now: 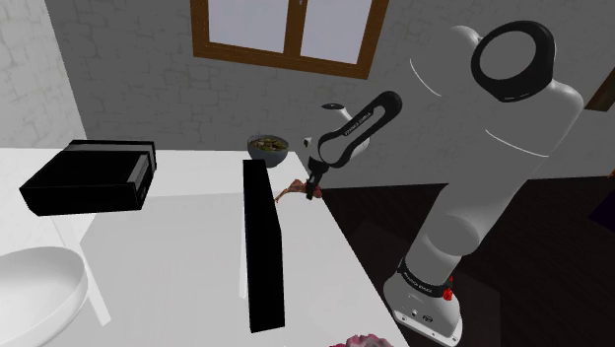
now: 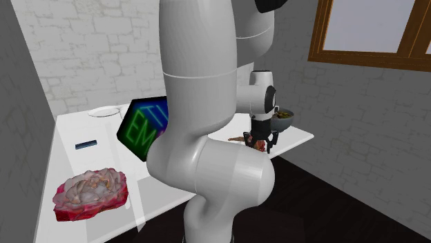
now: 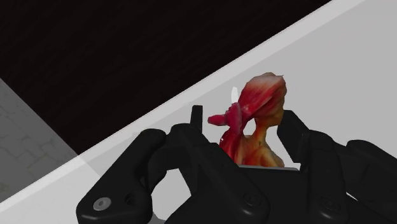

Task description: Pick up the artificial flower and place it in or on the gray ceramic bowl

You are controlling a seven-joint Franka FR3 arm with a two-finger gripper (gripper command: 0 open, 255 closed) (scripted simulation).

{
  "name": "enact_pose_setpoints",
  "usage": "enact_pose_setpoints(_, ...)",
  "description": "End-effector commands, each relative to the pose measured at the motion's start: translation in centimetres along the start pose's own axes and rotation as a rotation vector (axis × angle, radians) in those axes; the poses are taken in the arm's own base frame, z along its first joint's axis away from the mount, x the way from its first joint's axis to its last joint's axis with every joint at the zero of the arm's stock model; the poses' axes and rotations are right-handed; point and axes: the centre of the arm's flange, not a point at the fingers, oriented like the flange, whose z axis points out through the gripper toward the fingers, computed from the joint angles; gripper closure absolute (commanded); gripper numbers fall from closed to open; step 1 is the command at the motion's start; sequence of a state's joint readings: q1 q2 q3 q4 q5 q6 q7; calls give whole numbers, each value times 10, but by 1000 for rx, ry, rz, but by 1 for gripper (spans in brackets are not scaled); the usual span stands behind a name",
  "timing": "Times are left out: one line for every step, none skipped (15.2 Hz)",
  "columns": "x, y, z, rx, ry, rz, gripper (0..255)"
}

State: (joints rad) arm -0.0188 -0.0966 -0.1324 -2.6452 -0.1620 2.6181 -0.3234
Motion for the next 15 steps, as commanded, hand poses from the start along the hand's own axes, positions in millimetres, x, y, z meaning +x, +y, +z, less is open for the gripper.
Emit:
enact_pose_setpoints(0, 0, 0, 0, -1, 0, 255)
enact_pose_setpoints(0, 0, 0, 0, -1, 0, 255)
enact_pose_setpoints(0, 0, 1, 0, -1, 0, 255)
enact_pose_setpoints(0, 0, 1, 0, -1, 0, 255)
enact_pose_setpoints(0, 0, 0, 0, -1, 0, 255)
enact_pose_setpoints(-1, 0, 0, 0, -1, 0, 255)
enact_pose_setpoints(-1, 1, 1, 0, -1, 0, 255)
enact_pose_setpoints(-1, 0, 1, 0, -1, 0, 255)
enact_pose_setpoints(0, 0, 0, 0, -1, 0, 255)
enact_pose_setpoints(0, 1, -5, 0, -1, 0, 255)
enact_pose_setpoints(0, 1, -10, 0, -1, 0, 255)
enact_pose_setpoints(0, 2, -15, 0, -1, 0, 255)
enact_pose_setpoints(1, 2, -21, 0, -1, 0, 255)
enact_pose_setpoints(1, 3, -26, 0, -1, 0, 255)
enact_pose_setpoints(1, 3, -31, 0, -1, 0, 255)
